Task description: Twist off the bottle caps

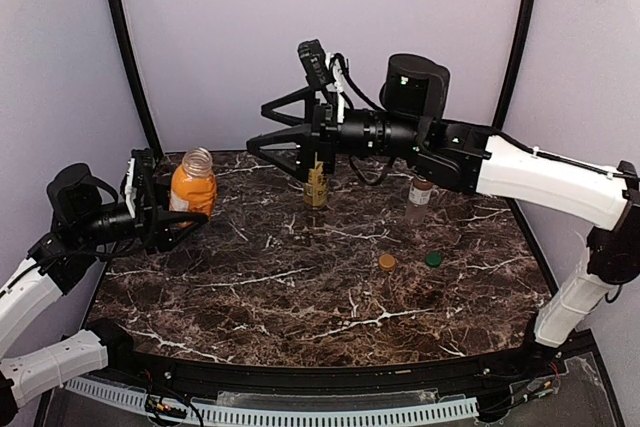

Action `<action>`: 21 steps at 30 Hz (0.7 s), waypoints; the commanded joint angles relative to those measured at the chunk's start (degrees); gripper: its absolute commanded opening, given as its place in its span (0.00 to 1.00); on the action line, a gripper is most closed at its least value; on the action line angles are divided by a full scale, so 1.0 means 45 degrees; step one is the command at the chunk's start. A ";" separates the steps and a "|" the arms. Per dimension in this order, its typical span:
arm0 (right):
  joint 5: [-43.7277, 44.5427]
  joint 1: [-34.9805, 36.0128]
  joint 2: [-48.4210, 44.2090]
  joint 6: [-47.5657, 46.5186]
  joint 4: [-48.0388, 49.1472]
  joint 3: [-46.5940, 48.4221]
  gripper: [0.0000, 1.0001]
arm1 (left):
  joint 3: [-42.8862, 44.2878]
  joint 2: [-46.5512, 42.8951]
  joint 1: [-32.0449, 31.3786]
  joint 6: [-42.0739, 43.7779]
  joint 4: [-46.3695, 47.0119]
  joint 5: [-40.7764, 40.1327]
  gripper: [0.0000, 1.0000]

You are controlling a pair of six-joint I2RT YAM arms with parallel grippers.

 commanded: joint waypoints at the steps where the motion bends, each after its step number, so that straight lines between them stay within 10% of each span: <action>1: -0.1988 0.0316 0.1812 0.0242 0.3844 0.0899 0.93 | 0.0435 0.0106 0.0079 -0.0339 0.0794 0.1069 0.17; 7: -0.2164 0.1068 0.3675 -0.0480 0.2308 0.3629 0.91 | 0.0514 0.0179 0.0079 -0.0332 0.0894 0.1122 0.17; 21: -0.2154 0.1175 0.4991 -0.0203 0.1631 0.4221 0.48 | 0.0424 0.0245 0.0059 -0.0284 0.1154 0.1140 0.17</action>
